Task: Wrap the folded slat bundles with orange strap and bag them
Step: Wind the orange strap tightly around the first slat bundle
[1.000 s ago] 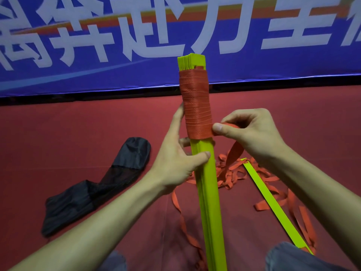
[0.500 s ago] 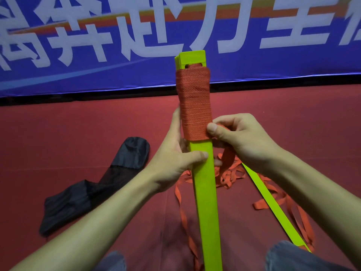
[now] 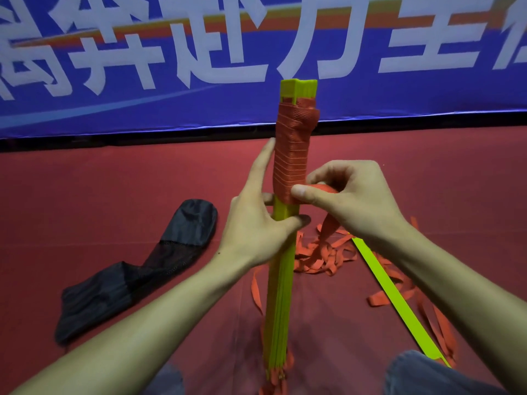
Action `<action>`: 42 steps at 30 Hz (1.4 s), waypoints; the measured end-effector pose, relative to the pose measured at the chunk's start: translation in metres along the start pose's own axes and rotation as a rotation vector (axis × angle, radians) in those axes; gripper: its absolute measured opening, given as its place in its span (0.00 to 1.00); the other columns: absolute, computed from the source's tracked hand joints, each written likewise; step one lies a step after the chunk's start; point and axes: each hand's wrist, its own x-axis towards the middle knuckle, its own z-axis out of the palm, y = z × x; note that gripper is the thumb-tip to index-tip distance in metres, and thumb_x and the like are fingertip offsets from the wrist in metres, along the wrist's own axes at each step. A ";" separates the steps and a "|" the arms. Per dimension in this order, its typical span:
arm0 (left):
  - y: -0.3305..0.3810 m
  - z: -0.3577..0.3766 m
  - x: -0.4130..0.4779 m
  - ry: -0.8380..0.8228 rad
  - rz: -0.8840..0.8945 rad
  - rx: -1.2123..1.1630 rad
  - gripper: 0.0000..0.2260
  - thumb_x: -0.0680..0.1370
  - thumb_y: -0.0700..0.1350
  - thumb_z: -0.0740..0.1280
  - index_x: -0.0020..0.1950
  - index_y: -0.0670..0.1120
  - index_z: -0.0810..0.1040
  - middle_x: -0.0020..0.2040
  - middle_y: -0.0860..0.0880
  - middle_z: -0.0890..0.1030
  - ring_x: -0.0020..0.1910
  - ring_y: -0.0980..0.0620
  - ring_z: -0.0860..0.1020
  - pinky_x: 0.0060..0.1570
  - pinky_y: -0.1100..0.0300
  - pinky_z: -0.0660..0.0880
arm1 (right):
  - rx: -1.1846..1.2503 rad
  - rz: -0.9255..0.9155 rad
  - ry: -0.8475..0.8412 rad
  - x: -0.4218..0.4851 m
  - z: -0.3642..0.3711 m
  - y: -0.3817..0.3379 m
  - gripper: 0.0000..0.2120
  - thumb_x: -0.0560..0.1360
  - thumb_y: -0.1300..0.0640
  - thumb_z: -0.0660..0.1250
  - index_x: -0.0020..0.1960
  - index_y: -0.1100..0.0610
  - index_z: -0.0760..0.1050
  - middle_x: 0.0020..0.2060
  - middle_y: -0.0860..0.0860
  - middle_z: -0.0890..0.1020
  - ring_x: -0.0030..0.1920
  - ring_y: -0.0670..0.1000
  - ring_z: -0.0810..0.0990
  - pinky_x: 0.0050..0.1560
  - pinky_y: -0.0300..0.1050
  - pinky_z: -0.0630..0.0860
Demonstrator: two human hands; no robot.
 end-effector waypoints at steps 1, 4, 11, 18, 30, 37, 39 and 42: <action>-0.001 -0.002 0.001 -0.006 -0.004 -0.018 0.51 0.65 0.37 0.79 0.74 0.74 0.56 0.48 0.50 0.86 0.45 0.48 0.85 0.47 0.45 0.83 | -0.016 -0.019 -0.013 0.001 -0.004 0.002 0.07 0.68 0.55 0.78 0.38 0.57 0.81 0.33 0.53 0.84 0.33 0.53 0.82 0.33 0.55 0.78; -0.002 -0.007 0.001 -0.039 -0.025 -0.133 0.50 0.68 0.32 0.78 0.72 0.72 0.57 0.53 0.47 0.84 0.48 0.49 0.85 0.42 0.48 0.84 | -0.025 -0.079 0.007 0.005 -0.012 0.008 0.06 0.69 0.58 0.77 0.39 0.59 0.81 0.33 0.52 0.83 0.34 0.58 0.82 0.34 0.59 0.78; -0.006 -0.010 0.001 -0.189 -0.064 -0.367 0.50 0.68 0.28 0.77 0.80 0.58 0.55 0.50 0.40 0.84 0.47 0.41 0.86 0.42 0.46 0.82 | 0.111 -0.079 -0.019 0.007 -0.014 0.009 0.09 0.64 0.51 0.74 0.38 0.56 0.81 0.31 0.46 0.84 0.34 0.43 0.79 0.38 0.35 0.74; -0.012 -0.006 0.000 -0.345 -0.009 -0.609 0.38 0.66 0.28 0.74 0.69 0.54 0.66 0.50 0.45 0.83 0.50 0.43 0.84 0.46 0.42 0.81 | 0.201 -0.086 -0.106 0.007 -0.013 0.006 0.10 0.63 0.53 0.74 0.42 0.56 0.82 0.35 0.47 0.85 0.40 0.42 0.82 0.44 0.35 0.76; -0.006 -0.008 0.000 -0.307 -0.021 -0.488 0.42 0.67 0.35 0.71 0.73 0.66 0.62 0.57 0.36 0.78 0.55 0.29 0.78 0.57 0.25 0.72 | 0.211 0.056 -0.321 0.001 -0.007 0.001 0.14 0.72 0.52 0.70 0.41 0.64 0.80 0.30 0.52 0.76 0.31 0.49 0.70 0.34 0.43 0.68; 0.004 0.006 -0.008 -0.085 0.083 -0.155 0.53 0.68 0.39 0.77 0.76 0.70 0.46 0.61 0.55 0.79 0.56 0.53 0.82 0.59 0.49 0.80 | 0.025 0.061 0.015 -0.002 0.002 -0.005 0.17 0.65 0.53 0.79 0.32 0.63 0.75 0.30 0.60 0.81 0.29 0.45 0.73 0.32 0.42 0.70; 0.002 0.008 -0.007 -0.018 0.087 -0.019 0.56 0.67 0.41 0.80 0.76 0.73 0.46 0.56 0.54 0.81 0.46 0.56 0.84 0.52 0.53 0.81 | -0.014 0.069 0.067 -0.004 0.005 -0.009 0.19 0.64 0.51 0.80 0.33 0.64 0.75 0.25 0.55 0.80 0.25 0.42 0.72 0.28 0.38 0.68; 0.003 0.007 -0.007 0.023 0.061 0.068 0.56 0.67 0.42 0.81 0.74 0.75 0.46 0.45 0.51 0.85 0.29 0.56 0.81 0.40 0.53 0.82 | -0.039 0.068 0.106 -0.005 0.008 -0.012 0.20 0.64 0.50 0.80 0.33 0.65 0.76 0.21 0.47 0.75 0.22 0.40 0.69 0.24 0.34 0.66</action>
